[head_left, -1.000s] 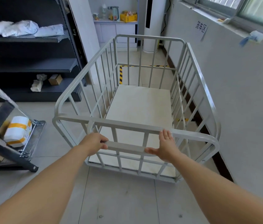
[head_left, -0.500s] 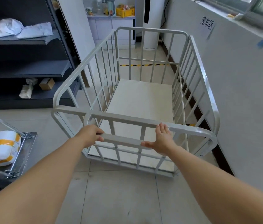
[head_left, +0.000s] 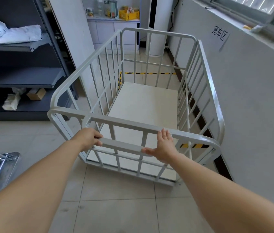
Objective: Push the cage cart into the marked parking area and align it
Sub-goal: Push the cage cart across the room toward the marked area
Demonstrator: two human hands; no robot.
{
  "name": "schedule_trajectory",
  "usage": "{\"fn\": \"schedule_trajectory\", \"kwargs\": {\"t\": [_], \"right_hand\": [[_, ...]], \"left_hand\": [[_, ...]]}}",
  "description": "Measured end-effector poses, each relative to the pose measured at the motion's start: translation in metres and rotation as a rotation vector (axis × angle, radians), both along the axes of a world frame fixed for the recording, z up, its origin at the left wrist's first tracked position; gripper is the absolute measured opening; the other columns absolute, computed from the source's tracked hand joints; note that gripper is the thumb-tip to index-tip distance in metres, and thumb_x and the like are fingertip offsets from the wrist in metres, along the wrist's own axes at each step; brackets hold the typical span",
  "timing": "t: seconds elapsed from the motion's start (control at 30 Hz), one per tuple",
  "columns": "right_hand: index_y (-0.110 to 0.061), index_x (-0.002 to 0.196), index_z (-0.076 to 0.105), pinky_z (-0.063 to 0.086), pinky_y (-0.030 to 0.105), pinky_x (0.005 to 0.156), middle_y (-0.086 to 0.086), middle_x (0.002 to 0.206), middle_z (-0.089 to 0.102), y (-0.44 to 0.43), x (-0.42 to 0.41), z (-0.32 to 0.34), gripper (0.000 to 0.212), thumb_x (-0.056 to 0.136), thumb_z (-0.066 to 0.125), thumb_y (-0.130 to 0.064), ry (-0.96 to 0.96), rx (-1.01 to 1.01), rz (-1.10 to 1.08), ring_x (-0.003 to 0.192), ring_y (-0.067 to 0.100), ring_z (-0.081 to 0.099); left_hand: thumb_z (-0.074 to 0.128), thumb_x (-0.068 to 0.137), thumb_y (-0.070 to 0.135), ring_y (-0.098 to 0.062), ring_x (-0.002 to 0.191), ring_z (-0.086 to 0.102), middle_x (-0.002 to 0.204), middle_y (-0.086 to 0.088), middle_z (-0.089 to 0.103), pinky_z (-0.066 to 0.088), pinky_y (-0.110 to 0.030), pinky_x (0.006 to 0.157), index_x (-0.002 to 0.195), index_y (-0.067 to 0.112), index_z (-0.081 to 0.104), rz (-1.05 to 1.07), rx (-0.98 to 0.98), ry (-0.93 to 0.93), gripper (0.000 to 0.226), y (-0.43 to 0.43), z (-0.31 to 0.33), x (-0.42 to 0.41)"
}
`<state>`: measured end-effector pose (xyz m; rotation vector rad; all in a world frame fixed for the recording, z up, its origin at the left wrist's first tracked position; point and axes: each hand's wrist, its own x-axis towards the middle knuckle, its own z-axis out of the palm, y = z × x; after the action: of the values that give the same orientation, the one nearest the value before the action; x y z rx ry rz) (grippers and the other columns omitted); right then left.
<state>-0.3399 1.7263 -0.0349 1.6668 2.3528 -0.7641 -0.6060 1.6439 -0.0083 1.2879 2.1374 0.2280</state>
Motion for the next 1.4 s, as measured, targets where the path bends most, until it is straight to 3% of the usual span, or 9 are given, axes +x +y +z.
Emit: {"fn": "schedule_trajectory", "kwargs": {"t": [0.2,0.37,0.6,0.8,0.9,1.03,1.4], "right_hand": [[-0.005,0.151,-0.009,-0.008,0.036,0.119,0.010,0.158,-0.017,0.067,-0.001,0.001,0.115,0.077,0.053,-0.068,0.016,0.005,-0.012,0.145,0.024,-0.018],[-0.004,0.151,-0.008,-0.007,0.035,0.118,0.010,0.158,-0.016,0.118,0.001,0.006,0.114,0.078,0.054,-0.066,0.007,-0.007,-0.008,0.145,0.024,-0.018],[-0.003,0.151,-0.008,-0.009,0.035,0.117,0.011,0.158,-0.017,0.185,0.019,0.006,0.114,0.078,0.054,-0.066,0.015,-0.005,0.030,0.145,0.024,-0.019],[-0.004,0.150,-0.010,-0.009,0.037,0.118,0.011,0.157,-0.018,0.243,0.048,0.005,0.115,0.077,0.052,-0.068,0.014,-0.003,0.074,0.145,0.024,-0.020],[-0.004,0.150,-0.009,-0.009,0.037,0.118,0.011,0.158,-0.018,0.273,0.066,0.006,0.115,0.077,0.053,-0.068,0.013,-0.006,0.090,0.145,0.024,-0.020],[-0.005,0.151,-0.010,-0.009,0.036,0.117,0.009,0.158,-0.018,0.310,0.090,0.011,0.114,0.078,0.055,-0.064,0.032,-0.032,0.100,0.145,0.023,-0.021],[-0.008,0.151,-0.010,-0.007,0.037,0.117,0.006,0.158,-0.019,0.401,0.132,0.018,0.112,0.079,0.059,-0.059,0.023,-0.076,0.115,0.145,0.021,-0.020]], "left_hand": [[0.069,0.082,0.014,-0.021,0.115,0.055,0.124,-0.005,0.064,0.038,-0.022,0.084,0.120,0.013,0.065,-0.008,0.013,-0.016,0.038,0.065,0.004,0.000],[0.069,0.082,0.018,-0.023,0.118,0.054,0.124,-0.006,0.065,0.037,-0.028,0.098,0.119,0.015,0.066,-0.007,0.017,0.010,0.037,0.113,0.005,0.003],[0.069,0.082,0.018,-0.023,0.118,0.055,0.124,-0.006,0.065,0.037,-0.029,0.100,0.119,0.014,0.065,0.013,0.012,0.029,0.037,0.174,0.006,0.026],[0.070,0.082,0.016,-0.018,0.098,0.058,0.121,-0.005,0.066,0.039,-0.022,0.079,0.121,0.014,0.064,0.067,0.017,0.019,0.039,0.224,-0.001,0.054],[0.070,0.082,0.017,-0.020,0.108,0.057,0.121,-0.005,0.067,0.039,-0.023,0.081,0.121,0.015,0.064,0.085,0.036,0.030,0.039,0.249,-0.004,0.074],[0.071,0.080,0.026,-0.021,0.116,0.056,0.122,-0.001,0.066,0.041,-0.030,0.097,0.117,0.021,0.067,0.063,0.025,0.080,0.038,0.282,-0.005,0.096],[0.069,0.074,0.051,-0.015,0.110,0.058,0.109,0.015,0.071,0.034,-0.027,0.079,0.102,0.039,0.072,-0.151,0.003,0.232,0.030,0.369,0.000,0.127]]}}
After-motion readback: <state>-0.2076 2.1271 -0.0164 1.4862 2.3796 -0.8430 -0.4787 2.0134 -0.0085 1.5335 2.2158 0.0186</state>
